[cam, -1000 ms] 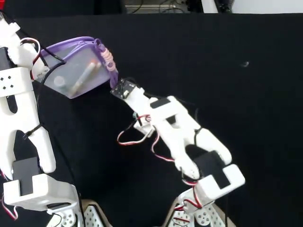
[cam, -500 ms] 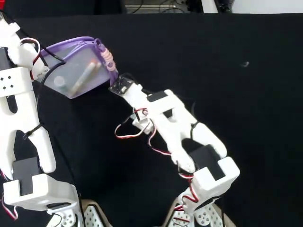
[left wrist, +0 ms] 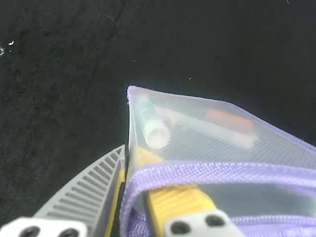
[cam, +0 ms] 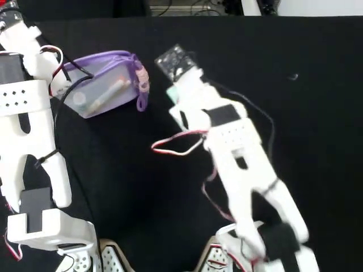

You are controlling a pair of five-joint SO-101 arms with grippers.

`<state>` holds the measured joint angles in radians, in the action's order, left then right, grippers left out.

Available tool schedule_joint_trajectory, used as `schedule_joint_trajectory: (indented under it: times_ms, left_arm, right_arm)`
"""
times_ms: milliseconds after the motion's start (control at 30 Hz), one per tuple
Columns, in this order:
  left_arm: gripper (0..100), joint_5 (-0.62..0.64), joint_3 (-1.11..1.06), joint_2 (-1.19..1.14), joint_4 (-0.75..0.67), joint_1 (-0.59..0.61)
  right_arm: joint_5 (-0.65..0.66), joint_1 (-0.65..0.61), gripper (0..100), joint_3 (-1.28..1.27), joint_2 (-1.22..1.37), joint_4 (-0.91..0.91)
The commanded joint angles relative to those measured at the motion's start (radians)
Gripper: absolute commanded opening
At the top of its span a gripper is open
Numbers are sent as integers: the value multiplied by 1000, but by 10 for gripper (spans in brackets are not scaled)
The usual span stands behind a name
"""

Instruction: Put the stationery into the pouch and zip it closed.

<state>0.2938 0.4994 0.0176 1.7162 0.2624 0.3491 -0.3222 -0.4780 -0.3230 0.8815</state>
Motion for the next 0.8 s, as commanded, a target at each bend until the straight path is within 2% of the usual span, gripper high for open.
schedule_joint_trajectory:
  times_ms: [0, 267, 433, 533, 767]
  left_arm:
    - [29, 9, 35, 23, 12, -12]
    - [29, 9, 33, 23, 14, -13]
    - [29, 9, 33, 18, 12, -33]
    - [29, 9, 31, 18, 12, -56]
    - [29, 9, 27, 12, 6, -54]
  right_arm:
    - [-52, -25, 11, 39, -223, -77]
    - [-195, -52, 11, 38, -346, -310]
    - [-233, -94, 11, 13, -352, -473]
    - [-233, -169, 11, -74, -352, -675]
    - [-233, -296, 11, -394, -343, -1293]
